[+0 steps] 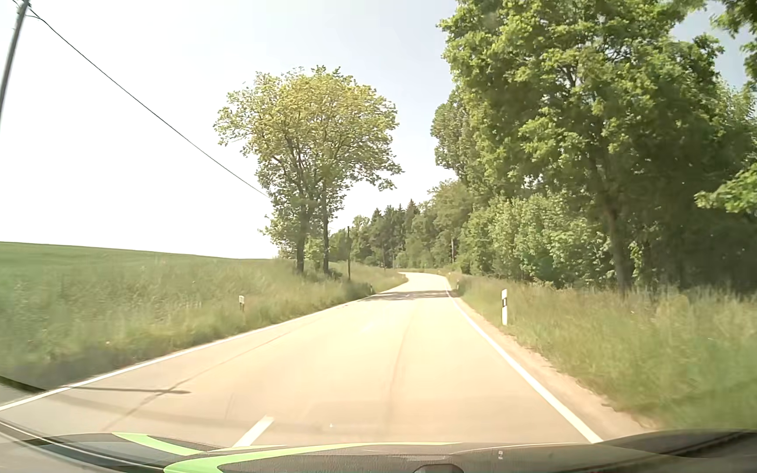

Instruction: Follow the waypoints while adhering to traffic rules and regulations

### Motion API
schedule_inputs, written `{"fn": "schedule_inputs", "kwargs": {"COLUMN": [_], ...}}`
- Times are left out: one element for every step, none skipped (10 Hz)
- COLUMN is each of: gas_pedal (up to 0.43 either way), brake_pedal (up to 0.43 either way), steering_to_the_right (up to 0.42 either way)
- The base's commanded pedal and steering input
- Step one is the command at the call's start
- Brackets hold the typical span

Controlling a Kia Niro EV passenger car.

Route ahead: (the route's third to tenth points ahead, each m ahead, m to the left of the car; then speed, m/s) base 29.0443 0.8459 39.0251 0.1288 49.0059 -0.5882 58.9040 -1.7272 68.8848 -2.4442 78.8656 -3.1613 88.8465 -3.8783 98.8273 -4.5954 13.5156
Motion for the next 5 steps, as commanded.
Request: {"fn": "schedule_inputs", "kwargs": {"gas_pedal": [0.378, 0.378, 0.378, 0.378, 0.378], "brake_pedal": [0.0, 0.0, 0.0, 0.0, 0.0], "steering_to_the_right": [0.031, 0.03, 0.028, 0.025, 0.023]}}
